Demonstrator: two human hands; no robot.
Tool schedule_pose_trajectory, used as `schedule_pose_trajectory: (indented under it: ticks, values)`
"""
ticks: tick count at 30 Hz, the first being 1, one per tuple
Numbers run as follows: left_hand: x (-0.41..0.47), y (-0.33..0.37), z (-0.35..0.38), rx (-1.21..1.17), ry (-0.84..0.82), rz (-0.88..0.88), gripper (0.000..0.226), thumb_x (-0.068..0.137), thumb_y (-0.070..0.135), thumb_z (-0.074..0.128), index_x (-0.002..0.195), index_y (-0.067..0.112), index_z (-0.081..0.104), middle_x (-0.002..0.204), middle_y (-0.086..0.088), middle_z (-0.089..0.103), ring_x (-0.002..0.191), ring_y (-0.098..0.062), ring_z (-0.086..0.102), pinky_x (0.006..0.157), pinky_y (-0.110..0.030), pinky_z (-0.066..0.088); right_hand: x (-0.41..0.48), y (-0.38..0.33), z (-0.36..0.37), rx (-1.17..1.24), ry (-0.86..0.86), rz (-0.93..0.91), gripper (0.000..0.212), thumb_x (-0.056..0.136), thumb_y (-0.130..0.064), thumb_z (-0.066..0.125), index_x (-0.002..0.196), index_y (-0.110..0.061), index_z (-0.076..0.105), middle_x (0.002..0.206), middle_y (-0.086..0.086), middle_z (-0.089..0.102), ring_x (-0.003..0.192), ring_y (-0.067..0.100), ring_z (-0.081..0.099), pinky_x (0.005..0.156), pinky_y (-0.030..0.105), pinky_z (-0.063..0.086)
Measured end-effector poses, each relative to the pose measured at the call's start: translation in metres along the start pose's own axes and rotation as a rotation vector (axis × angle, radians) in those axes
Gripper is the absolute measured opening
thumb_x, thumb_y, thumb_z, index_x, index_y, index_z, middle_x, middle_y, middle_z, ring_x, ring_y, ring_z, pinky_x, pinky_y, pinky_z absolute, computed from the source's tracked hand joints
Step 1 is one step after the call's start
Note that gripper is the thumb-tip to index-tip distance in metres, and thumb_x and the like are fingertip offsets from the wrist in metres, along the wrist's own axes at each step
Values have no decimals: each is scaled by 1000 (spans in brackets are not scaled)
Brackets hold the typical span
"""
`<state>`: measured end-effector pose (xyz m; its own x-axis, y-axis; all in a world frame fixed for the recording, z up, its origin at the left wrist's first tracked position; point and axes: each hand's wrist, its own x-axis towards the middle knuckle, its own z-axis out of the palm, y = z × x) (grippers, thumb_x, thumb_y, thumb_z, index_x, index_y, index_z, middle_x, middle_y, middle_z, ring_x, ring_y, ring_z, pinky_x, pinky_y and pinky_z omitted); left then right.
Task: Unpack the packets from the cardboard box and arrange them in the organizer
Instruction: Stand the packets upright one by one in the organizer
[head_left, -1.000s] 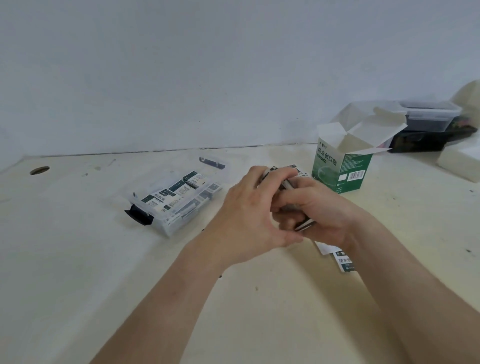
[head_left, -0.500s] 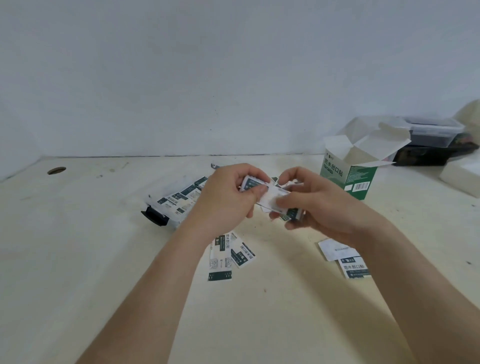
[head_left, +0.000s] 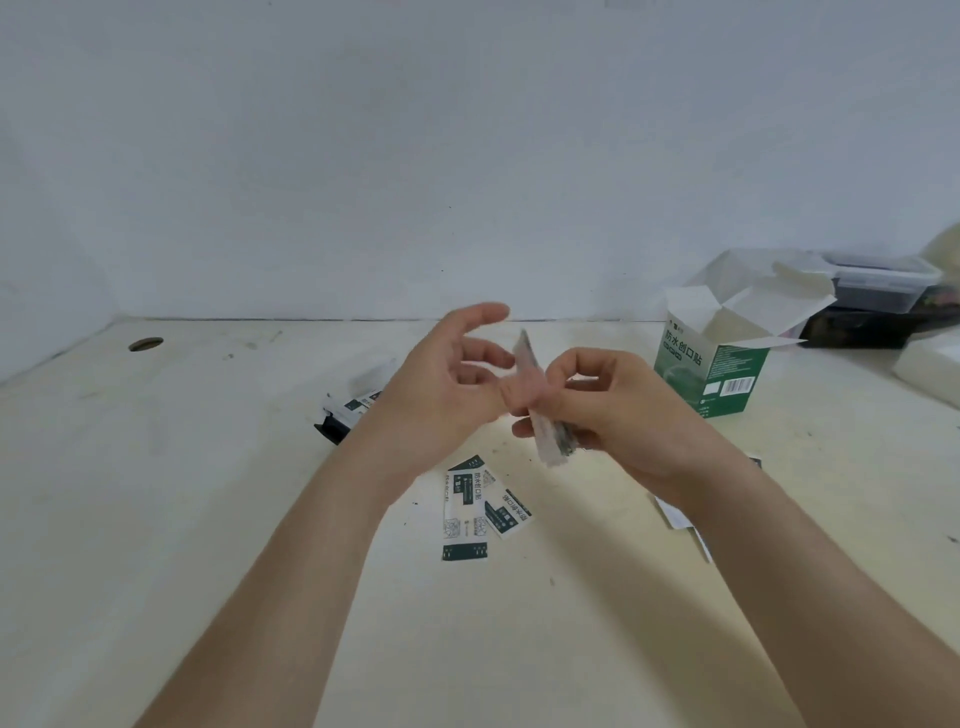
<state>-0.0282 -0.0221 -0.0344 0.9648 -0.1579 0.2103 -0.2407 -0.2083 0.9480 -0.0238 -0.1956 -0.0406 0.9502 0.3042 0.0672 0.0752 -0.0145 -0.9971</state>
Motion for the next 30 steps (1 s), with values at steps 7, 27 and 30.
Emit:
schedule_pose_trajectory:
  ticks: [7, 27, 30]
  values:
    - [-23, -6, 19, 441, -192, 176, 112, 61, 40, 87, 141, 57, 11, 152, 27, 7, 140, 3, 4, 95, -6, 27, -5, 9, 3, 362, -161, 176, 41, 81, -28, 67, 115, -7, 57, 89, 14, 71, 75, 23, 70, 70, 33, 56]
    - [-12, -9, 23, 555, -27, 300, 61, 58, 50, 79, 113, 41, 53, 122, 18, 34, 123, -10, 31, 98, -30, 44, -10, 22, 10, 546, -200, 169, 30, 85, -34, 59, 100, -14, 75, 95, 11, 71, 81, 18, 69, 70, 28, 58]
    - [-11, -12, 24, 512, -26, 327, 57, 56, 55, 69, 109, 41, 54, 119, 17, 36, 121, -12, 36, 89, -38, 53, -11, 23, 10, 650, -249, 146, 32, 84, -31, 59, 104, -10, 73, 100, 11, 70, 88, 18, 70, 73, 27, 59]
